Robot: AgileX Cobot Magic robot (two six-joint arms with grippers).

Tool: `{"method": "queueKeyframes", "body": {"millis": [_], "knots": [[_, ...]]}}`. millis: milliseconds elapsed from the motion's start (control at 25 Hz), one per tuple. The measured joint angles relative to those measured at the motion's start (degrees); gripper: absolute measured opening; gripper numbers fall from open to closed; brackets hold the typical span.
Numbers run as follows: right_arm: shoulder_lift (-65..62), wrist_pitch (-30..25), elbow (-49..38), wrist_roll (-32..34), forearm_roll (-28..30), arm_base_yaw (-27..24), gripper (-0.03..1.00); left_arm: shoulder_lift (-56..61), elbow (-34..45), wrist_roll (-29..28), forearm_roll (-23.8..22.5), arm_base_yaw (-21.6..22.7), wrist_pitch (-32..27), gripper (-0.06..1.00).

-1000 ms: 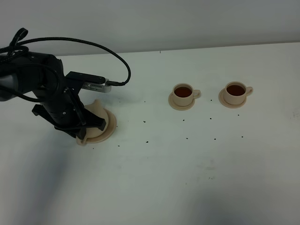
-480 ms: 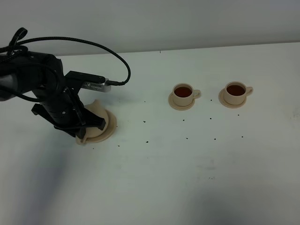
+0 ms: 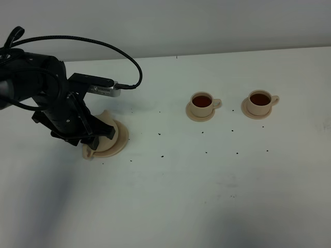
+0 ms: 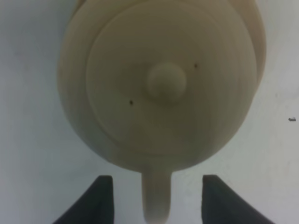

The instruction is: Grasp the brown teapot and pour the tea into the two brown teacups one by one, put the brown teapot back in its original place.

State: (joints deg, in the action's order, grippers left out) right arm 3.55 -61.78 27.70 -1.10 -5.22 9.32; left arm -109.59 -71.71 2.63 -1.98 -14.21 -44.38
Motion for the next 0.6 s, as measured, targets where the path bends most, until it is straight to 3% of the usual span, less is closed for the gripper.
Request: {"method": "queueKeyframes", "body": {"millis": [240, 440, 600], "knots": [[0.00, 0.00, 0.00, 0.00, 0.00, 0.00, 0.24, 7.35, 0.00, 0.10, 1.98, 0.00, -7.55, 0.47], [0.00, 0.00, 0.00, 0.00, 0.00, 0.00, 0.24, 13.61, 0.00, -0.14, 2.34, 0.42, -22.09, 0.47], [0.00, 0.00, 0.00, 0.00, 0.00, 0.00, 0.24, 18.95, 2.28, -2.00, 3.49, 0.42, -24.03, 0.47]]}}
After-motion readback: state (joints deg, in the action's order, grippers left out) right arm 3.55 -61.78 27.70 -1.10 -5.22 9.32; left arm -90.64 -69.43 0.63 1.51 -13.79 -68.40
